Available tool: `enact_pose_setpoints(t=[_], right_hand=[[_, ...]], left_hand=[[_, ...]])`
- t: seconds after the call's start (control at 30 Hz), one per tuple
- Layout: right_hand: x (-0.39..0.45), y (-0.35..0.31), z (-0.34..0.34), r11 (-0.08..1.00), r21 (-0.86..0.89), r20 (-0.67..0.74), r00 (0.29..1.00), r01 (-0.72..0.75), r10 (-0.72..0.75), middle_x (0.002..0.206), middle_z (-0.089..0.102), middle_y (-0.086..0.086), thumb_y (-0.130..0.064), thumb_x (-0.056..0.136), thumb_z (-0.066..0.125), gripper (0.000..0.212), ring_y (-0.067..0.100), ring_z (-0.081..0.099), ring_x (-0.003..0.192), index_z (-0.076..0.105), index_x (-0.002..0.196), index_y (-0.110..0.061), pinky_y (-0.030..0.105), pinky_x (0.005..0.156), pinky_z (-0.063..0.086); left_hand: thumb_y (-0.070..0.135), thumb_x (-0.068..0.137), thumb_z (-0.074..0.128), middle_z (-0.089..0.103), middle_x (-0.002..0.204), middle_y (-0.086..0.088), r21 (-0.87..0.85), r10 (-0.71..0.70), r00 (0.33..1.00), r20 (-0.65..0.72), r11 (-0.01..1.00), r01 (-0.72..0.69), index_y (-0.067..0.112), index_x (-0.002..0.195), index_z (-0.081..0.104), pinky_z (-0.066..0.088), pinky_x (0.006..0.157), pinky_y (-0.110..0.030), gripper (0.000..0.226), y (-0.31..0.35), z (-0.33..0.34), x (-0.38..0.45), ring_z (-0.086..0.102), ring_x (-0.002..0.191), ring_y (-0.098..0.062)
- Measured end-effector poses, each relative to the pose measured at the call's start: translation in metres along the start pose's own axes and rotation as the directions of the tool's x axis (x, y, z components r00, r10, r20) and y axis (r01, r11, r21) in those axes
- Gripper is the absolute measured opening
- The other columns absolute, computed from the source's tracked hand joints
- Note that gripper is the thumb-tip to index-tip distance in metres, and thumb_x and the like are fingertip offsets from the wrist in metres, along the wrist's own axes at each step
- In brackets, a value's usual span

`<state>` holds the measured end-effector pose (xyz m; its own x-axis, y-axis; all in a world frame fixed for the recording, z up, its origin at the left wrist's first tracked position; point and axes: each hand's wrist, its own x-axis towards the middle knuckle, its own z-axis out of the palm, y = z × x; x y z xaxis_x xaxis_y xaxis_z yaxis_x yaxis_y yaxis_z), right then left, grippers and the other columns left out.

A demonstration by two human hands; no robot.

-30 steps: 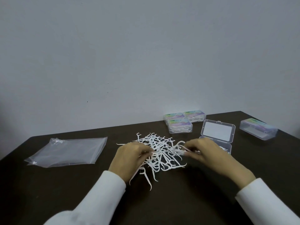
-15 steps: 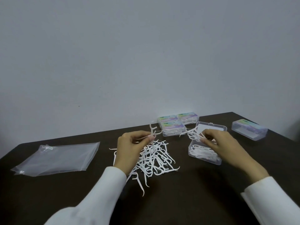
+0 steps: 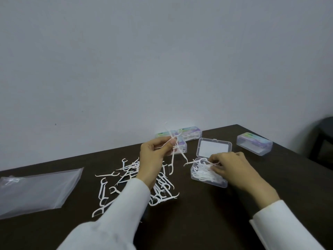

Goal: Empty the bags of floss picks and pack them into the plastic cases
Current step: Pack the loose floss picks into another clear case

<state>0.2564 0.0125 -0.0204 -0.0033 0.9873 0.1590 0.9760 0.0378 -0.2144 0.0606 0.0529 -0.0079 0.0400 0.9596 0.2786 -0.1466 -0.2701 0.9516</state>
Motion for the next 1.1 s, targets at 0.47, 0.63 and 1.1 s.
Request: enact_pose_setpoints(t=[0.47,0.63,1.1], right_hand=[[0.003,0.008,0.006,0.947,0.310,-0.116,0.992,0.081,-0.047,0.097,0.067,-0.003,-0.009,0.086,0.064,0.016,0.004,0.062,0.084,0.067,0.095,-0.022,0.016,0.078,0.052],[0.003,0.012,0.005,0.929,0.363,-0.179,0.984,0.077,-0.011,0.098,0.064,-0.006,-0.007,0.088,0.059,0.020,0.004,0.060,0.087,0.063,0.091,-0.027,0.016,0.078,0.051],[0.009,-0.032,0.022,0.986,0.057,-0.219,0.965,0.158,-0.142,0.126,0.057,-0.008,-0.038,0.093,0.049,0.037,0.013,0.049,0.119,0.041,0.128,-0.030,0.035,0.107,0.022]], left_hand=[[0.008,0.082,0.068,0.073,0.088,-0.005,-0.182,-0.147,0.989,-0.007,0.973,0.143,0.007,0.093,0.070,0.056,0.076,-0.019,0.011,-0.009,0.021,0.015,0.068,0.081,-0.013],[0.009,0.083,0.066,0.072,0.092,-0.006,-0.192,-0.154,0.988,-0.013,0.970,0.149,0.004,0.100,0.069,0.054,0.069,-0.015,0.018,-0.009,0.019,0.016,0.067,0.077,-0.008],[0.009,0.083,0.066,0.072,0.089,-0.005,-0.214,-0.150,0.988,-0.022,0.966,0.142,0.009,0.092,0.071,0.055,0.079,-0.020,0.010,-0.005,0.012,0.017,0.068,0.079,-0.011]])
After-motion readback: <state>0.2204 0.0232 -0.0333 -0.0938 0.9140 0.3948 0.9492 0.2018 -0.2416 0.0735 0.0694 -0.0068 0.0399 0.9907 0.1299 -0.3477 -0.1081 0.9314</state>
